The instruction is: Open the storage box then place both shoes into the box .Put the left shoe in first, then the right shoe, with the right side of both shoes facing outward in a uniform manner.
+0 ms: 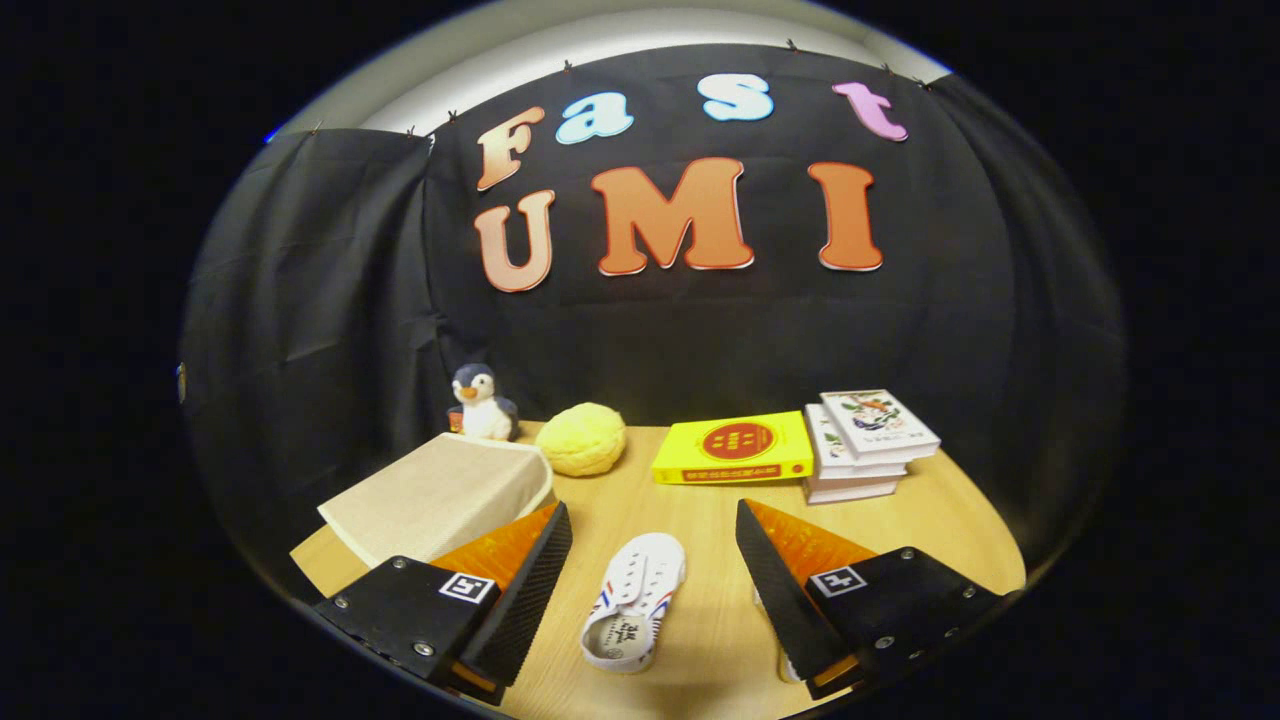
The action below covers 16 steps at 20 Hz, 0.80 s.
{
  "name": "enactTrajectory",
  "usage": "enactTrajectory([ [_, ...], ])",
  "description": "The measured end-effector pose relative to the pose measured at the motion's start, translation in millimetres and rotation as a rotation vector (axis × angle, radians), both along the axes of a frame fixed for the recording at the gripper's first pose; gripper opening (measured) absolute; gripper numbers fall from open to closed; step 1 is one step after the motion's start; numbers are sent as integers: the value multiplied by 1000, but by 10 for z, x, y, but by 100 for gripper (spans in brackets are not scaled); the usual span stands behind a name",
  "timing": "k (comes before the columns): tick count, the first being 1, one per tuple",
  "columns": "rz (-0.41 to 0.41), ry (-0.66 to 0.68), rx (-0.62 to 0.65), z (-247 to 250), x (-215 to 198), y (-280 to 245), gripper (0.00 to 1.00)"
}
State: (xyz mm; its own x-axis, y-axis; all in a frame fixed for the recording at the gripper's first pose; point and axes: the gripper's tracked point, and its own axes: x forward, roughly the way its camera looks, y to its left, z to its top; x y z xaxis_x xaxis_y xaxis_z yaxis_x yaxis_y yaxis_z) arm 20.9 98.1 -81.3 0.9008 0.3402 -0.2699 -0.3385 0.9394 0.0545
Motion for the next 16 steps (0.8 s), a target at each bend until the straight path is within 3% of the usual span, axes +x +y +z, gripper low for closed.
enactTrajectory([
  [11,267,366,211,-660,86,992,98],
  [16,338,583,423,-824,44,1395,98],
])
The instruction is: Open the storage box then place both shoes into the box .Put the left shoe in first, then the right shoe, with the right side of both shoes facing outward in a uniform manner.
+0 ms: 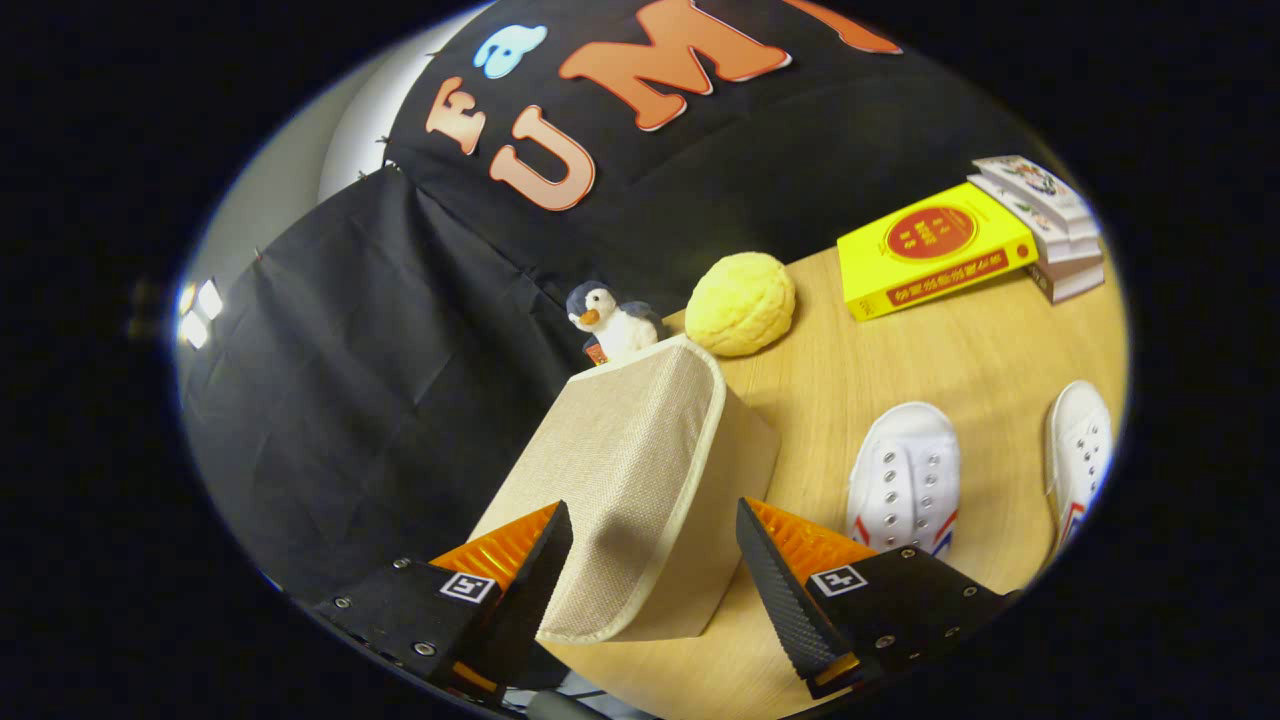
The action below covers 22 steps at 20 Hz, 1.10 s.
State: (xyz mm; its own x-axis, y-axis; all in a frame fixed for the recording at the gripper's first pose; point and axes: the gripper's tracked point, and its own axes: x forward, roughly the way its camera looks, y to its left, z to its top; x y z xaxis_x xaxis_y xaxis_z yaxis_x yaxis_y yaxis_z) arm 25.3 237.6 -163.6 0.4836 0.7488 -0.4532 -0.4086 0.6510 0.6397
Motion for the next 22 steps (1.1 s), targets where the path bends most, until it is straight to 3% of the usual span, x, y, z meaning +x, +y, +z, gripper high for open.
enactTrajectory([
  [7,33,214,158,-163,-68,256,98],
  [13,27,266,196,-99,-140,282,92],
  [14,11,253,195,-71,-108,262,82],
  [19,-36,218,226,201,-102,152,59],
  [22,-63,175,233,449,-88,105,39],
])
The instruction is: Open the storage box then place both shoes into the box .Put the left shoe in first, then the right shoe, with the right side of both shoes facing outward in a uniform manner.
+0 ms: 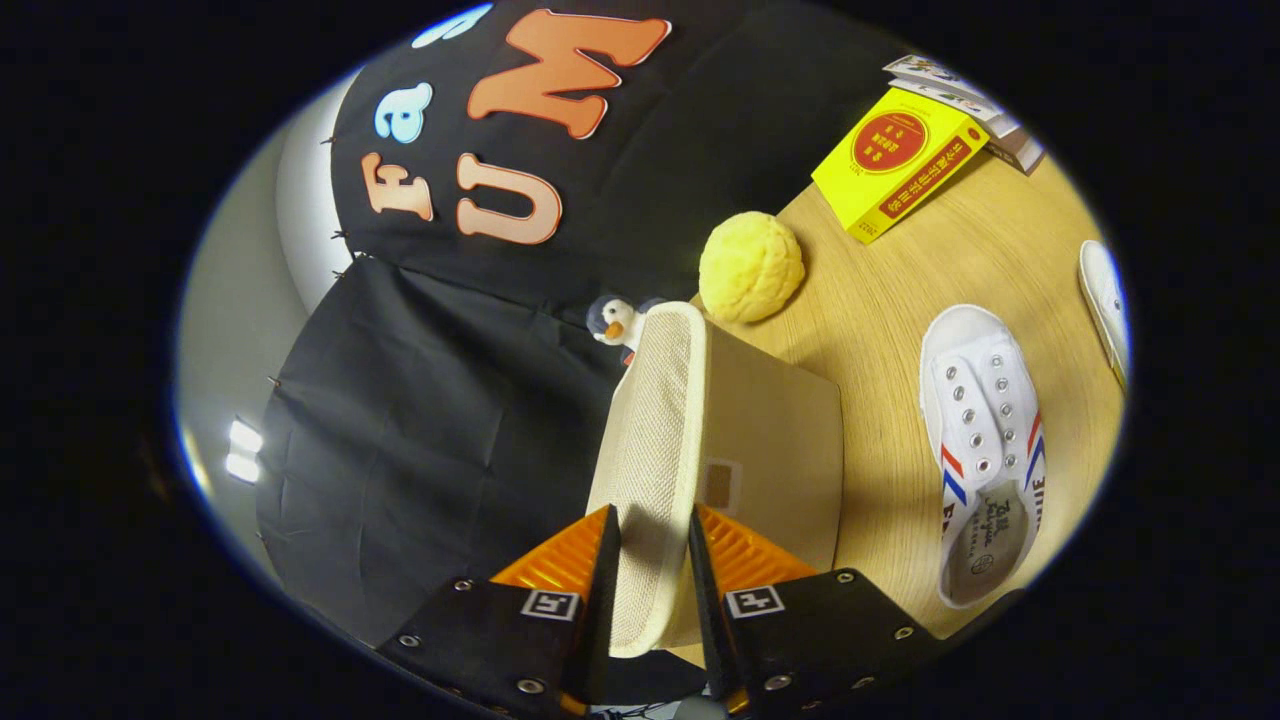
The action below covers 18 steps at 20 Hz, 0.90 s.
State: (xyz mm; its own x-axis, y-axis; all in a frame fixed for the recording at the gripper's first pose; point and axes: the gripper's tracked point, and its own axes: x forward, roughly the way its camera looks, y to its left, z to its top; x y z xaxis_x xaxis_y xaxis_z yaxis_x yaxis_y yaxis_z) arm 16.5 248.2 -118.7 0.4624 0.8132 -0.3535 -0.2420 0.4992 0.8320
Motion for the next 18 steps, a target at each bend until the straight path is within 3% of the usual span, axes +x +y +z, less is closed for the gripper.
enactTrajectory([
  [4,-21,-84,-1,405,4,83,15],
  [6,-16,-95,20,599,-47,190,8],
  [18,39,-206,57,1355,-137,1257,7],
])
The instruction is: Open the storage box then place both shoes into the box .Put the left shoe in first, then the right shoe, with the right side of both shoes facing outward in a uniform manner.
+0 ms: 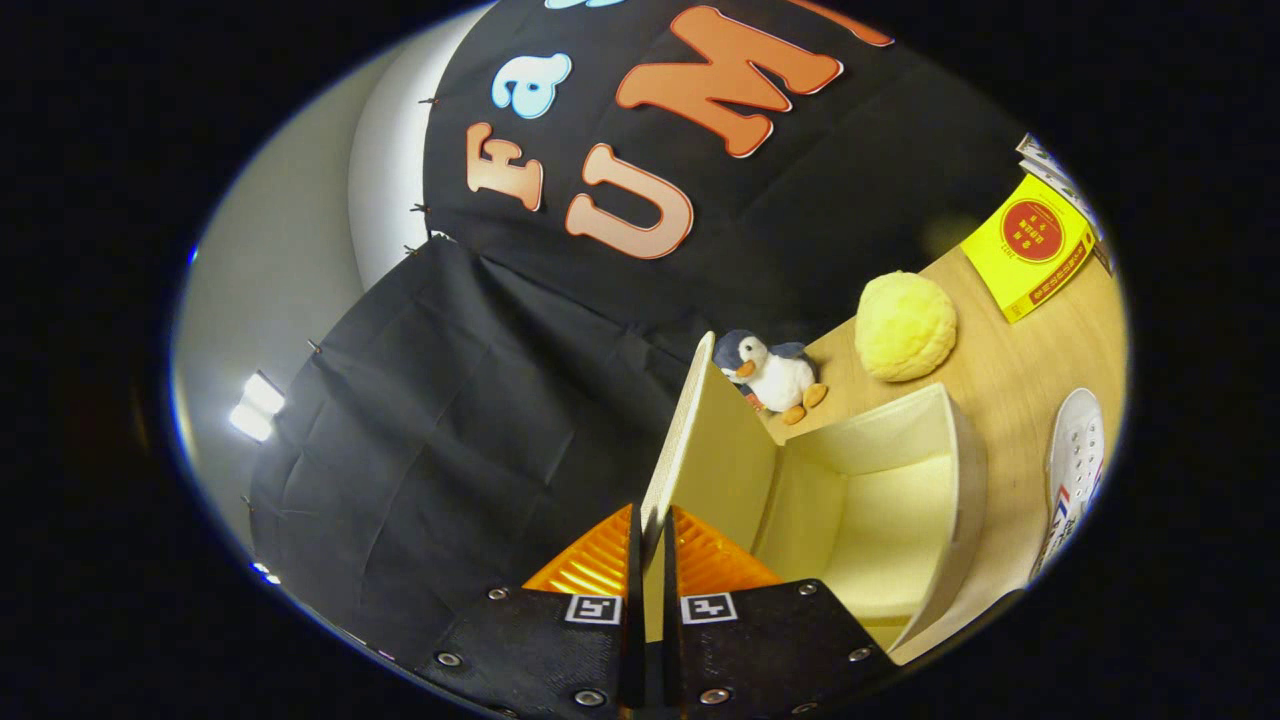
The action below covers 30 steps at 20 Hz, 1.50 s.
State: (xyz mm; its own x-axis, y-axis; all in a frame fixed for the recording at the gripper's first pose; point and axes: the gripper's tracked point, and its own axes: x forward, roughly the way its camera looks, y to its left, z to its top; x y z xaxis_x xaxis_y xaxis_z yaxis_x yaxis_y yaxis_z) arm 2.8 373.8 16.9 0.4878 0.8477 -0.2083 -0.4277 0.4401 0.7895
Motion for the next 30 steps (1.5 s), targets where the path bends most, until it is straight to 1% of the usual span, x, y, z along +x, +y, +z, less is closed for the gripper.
enactTrajectory([
  [2,15,2,-2,41,-46,212,7],
  [4,36,-4,-30,30,-90,439,12],
  [5,37,-14,-71,-7,-96,494,15],
  [7,55,-34,-146,-82,-120,614,38],
  [9,89,-2,-155,-129,-168,757,76],
  [10,102,19,-158,-156,-194,799,91],
  [11,105,24,-164,-189,-206,857,97],
  [14,89,-18,-202,-234,-182,832,98],
  [16,73,-30,-203,-207,-159,796,98],
  [19,67,-53,-154,30,-149,861,97],
  [23,105,-138,-126,425,-224,1002,97],
  [26,78,-222,-182,441,-156,897,98],
  [28,53,-255,-236,346,-98,734,98],
  [30,12,-291,-286,286,15,505,98],
])
